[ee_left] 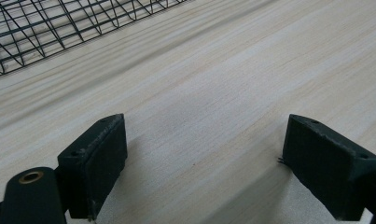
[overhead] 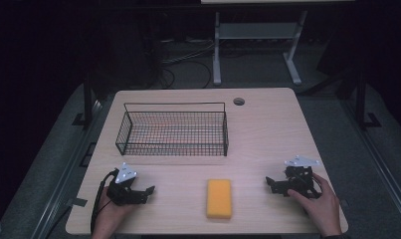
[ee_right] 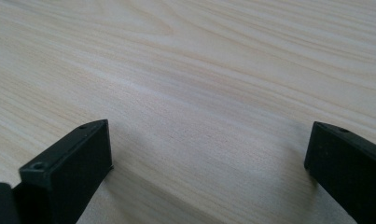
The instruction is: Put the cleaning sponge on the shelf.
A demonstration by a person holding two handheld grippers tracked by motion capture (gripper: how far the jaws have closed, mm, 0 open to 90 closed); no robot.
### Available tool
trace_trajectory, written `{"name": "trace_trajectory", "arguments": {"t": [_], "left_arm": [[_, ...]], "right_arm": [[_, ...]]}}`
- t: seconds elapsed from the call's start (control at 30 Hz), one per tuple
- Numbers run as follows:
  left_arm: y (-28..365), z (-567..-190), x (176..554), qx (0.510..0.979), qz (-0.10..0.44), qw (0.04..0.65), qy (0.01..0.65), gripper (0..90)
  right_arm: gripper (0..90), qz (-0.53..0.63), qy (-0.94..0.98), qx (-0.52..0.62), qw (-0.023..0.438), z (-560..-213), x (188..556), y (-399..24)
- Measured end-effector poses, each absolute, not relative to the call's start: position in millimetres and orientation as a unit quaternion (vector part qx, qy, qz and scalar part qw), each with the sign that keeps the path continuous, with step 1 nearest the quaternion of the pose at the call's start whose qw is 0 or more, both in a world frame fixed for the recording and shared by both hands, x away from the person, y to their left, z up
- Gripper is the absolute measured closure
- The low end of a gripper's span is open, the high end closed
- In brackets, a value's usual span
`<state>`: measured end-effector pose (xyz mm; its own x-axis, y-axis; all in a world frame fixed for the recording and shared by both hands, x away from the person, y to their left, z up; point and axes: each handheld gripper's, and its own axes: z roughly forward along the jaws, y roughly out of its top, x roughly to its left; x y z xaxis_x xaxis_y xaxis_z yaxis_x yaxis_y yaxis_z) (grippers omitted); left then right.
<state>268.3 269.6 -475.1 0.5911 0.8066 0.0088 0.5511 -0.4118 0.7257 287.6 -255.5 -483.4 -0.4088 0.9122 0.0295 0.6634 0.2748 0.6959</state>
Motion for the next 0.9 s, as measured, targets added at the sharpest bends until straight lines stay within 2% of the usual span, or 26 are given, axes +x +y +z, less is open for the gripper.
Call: {"name": "trace_trajectory", "arguments": {"t": [0.53, 0.63, 0.77, 0.9], "left_arm": [[267, -470, 268, 0.827, 0.181, 0.332, 0.416, 15.0], [267, -468, 268, 0.829, 0.172, 0.335, 0.414, 20.9], [261, -464, 268, 0.828, 0.160, 0.337, 0.418, 23.8], [256, -457, 267, 0.830, 0.154, 0.337, 0.416, 32.8]], "right_arm": [[0.0, 0.322, 0.775, 0.509, 0.193, -483, 288, -256], [0.0, 0.322, 0.775, 0.509, 0.193, -483, 288, -256], [0.0, 0.322, 0.775, 0.508, 0.193, -483, 288, -256], [0.0, 0.322, 0.775, 0.508, 0.193, -483, 288, -256]]}}
